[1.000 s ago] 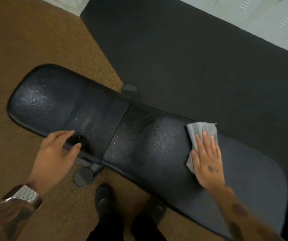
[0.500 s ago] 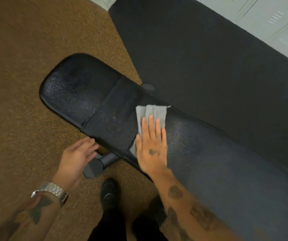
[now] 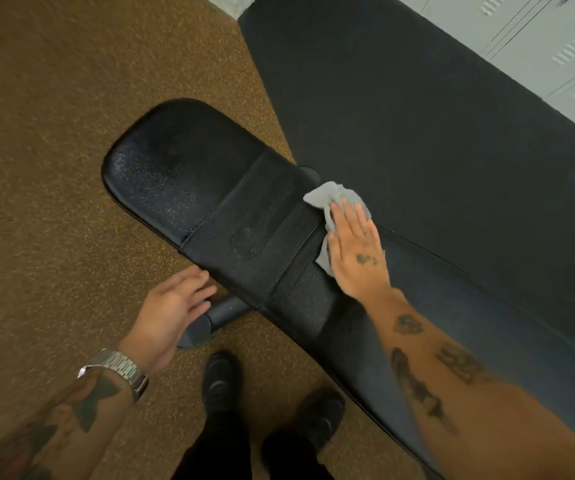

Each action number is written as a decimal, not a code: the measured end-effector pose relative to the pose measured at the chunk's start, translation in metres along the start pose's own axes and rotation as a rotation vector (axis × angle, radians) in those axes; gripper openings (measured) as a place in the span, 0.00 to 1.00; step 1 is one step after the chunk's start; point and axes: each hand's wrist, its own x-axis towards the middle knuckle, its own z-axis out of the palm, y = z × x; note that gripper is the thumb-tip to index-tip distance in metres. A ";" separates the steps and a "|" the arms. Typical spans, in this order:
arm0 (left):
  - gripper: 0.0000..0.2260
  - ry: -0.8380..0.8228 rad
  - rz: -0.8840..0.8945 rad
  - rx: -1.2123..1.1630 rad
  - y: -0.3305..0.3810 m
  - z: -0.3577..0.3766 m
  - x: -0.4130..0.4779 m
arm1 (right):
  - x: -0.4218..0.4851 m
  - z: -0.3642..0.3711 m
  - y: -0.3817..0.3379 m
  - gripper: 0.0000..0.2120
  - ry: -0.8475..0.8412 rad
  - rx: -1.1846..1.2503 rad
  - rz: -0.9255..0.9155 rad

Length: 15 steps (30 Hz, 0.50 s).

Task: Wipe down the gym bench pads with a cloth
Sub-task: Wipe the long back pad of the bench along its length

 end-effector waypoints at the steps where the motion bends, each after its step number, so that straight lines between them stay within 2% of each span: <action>1: 0.21 -0.007 -0.003 -0.014 0.000 0.000 0.000 | 0.001 0.001 -0.009 0.29 0.005 0.014 0.054; 3: 0.22 -0.017 -0.011 -0.050 0.001 0.001 -0.001 | -0.011 0.009 -0.033 0.29 -0.016 0.011 0.098; 7: 0.22 -0.023 -0.022 -0.078 0.000 0.000 -0.001 | -0.081 0.033 -0.094 0.28 -0.026 -0.035 -0.243; 9: 0.23 -0.038 -0.027 -0.068 0.000 0.000 -0.002 | -0.101 0.038 -0.103 0.28 -0.066 -0.035 -0.337; 13: 0.20 -0.050 -0.028 -0.104 0.003 -0.001 -0.001 | -0.067 0.032 -0.086 0.28 -0.113 -0.092 -0.497; 15: 0.14 -0.065 -0.041 -0.135 0.006 -0.002 0.000 | -0.029 0.031 -0.074 0.25 -0.036 -0.095 -0.448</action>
